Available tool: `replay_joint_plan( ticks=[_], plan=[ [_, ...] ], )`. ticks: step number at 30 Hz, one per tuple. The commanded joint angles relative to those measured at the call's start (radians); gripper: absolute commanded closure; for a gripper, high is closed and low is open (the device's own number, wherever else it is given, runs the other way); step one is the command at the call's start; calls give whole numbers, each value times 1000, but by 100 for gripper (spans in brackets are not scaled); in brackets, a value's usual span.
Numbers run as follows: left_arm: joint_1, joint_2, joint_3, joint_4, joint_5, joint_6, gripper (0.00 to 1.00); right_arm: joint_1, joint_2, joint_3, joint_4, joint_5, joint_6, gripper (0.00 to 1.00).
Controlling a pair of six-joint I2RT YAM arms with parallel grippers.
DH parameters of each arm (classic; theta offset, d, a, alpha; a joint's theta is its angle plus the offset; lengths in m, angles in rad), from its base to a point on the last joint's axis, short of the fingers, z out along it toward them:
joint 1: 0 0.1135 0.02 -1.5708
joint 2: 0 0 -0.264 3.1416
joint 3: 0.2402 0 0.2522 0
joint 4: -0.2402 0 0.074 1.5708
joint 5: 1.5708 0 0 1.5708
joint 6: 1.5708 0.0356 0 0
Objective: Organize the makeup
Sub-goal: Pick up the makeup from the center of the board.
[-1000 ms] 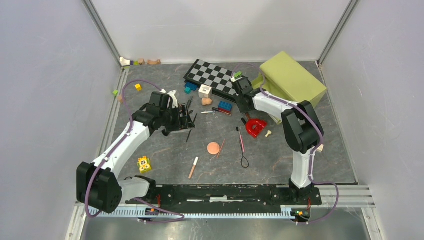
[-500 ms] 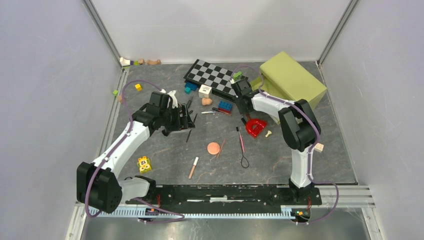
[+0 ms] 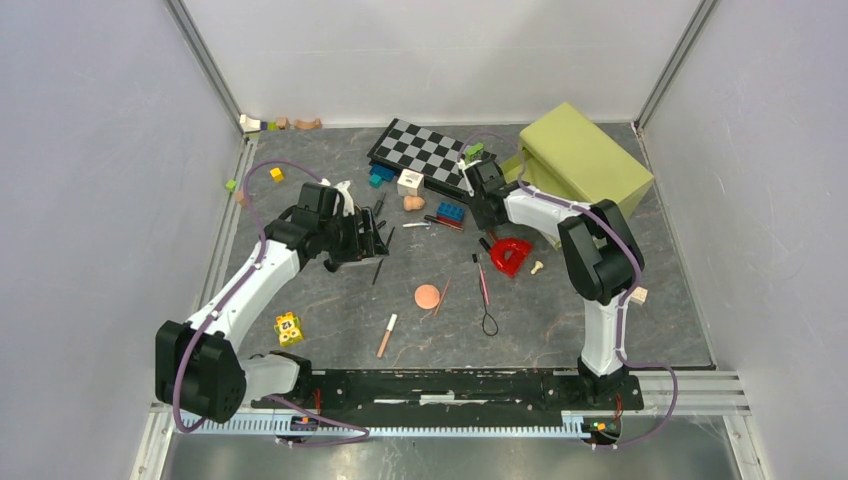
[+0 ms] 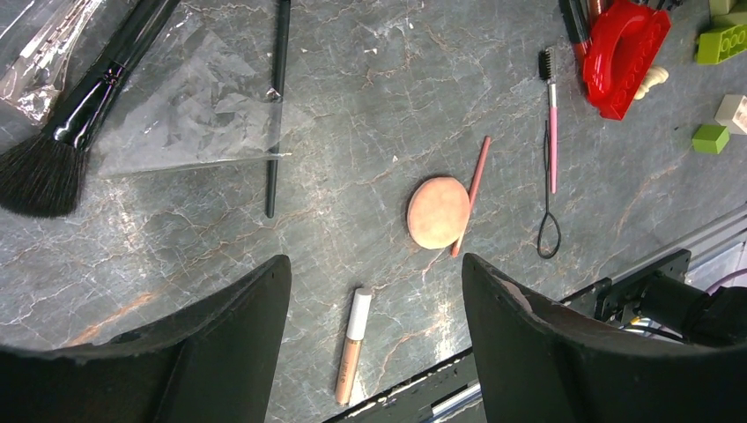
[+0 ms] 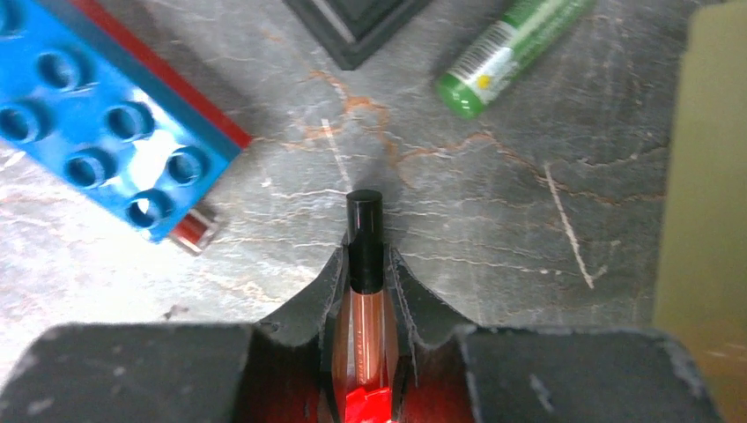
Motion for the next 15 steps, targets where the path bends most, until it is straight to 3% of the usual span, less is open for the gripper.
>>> replay_joint_plan(
  ticks=[1, 15],
  plan=[
    [13, 4, 29, 8, 30, 41, 23, 38, -71, 7, 9, -41, -60, 88],
    [17, 8, 23, 13, 45, 37, 23, 78, -318, 105, -44, -10, -166, 91]
  ],
)
